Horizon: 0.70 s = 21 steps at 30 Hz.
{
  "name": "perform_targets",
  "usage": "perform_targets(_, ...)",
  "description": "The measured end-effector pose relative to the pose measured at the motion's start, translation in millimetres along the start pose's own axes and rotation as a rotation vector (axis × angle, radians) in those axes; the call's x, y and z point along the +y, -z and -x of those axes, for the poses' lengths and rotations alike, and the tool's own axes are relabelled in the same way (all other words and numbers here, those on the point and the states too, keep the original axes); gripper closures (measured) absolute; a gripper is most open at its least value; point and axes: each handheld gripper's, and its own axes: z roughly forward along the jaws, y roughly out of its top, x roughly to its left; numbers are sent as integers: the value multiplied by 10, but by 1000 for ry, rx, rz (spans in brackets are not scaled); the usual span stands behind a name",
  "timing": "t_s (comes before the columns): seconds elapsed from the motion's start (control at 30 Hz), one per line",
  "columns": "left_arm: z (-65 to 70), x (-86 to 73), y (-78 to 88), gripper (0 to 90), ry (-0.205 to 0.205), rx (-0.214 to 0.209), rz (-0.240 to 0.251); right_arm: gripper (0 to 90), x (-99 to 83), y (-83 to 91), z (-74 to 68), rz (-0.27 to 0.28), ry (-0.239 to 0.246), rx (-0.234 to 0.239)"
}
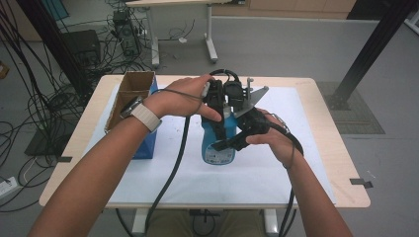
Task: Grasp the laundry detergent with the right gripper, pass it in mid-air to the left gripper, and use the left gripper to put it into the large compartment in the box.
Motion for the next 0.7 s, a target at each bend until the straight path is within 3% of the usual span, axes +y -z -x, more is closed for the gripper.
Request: perform_targets(0.7, 4, -15, -2, 379, 1, 2, 10, 439, 10, 8, -14, -8, -6, 9)
